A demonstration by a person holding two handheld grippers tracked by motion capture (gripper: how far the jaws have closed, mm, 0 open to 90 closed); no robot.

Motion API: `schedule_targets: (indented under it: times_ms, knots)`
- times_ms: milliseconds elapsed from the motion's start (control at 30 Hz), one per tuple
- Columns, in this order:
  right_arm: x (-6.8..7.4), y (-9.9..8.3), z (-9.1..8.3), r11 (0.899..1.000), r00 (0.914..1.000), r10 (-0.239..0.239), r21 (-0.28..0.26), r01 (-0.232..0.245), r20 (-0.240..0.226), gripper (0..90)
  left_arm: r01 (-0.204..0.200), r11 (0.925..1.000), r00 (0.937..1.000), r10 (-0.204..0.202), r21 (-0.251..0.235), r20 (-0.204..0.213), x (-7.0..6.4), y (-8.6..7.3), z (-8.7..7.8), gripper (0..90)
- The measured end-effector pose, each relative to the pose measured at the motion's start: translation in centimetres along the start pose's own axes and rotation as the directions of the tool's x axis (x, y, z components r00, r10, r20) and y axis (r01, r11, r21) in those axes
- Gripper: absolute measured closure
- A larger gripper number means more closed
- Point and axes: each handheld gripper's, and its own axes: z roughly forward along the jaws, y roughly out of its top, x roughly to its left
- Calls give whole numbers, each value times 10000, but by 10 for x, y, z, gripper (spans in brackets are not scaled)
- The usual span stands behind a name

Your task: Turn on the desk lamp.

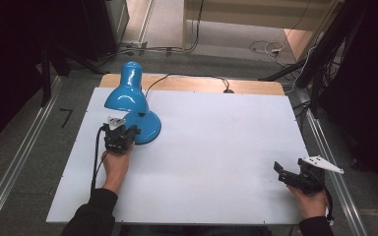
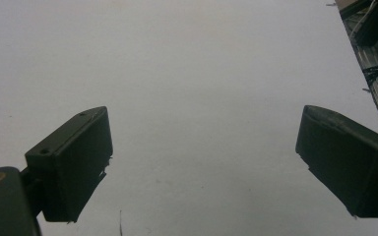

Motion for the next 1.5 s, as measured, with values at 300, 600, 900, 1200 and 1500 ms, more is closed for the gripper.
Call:
schedule_targets:
  times_ms: [300, 600, 900, 1200, 1500]
  knots:
    - [-1, 0, 0, 10000, 10000, 40, -6, -40, -17, 55, -149, 9999, 9999, 149, 74, -37, -3, -1, 4, 900]
    - [-1, 0, -1, 10000, 10000, 30, -34, -30, -19, 56, -420, 9991, 9990, 421, 83, -174, -5, -2, 4, 900]
    - [-1, 0, -1, 10000, 10000, 47, -66, -47, -16, 56, -968, 9952, 9942, 972, 113, -451, -10, -3, 3, 900]
    - [0, 0, -1, 10000, 10000, 55, -53, -55, -18, 56, -1316, 9909, 9902, 1327, 287, -433, -17, -4, 3, 900]
    - [-2, 0, -1, 9999, 10000, 98, -76, -98, -6, 56, -277, 9994, 9995, 274, 193, 125, -10, -3, 1, 900]
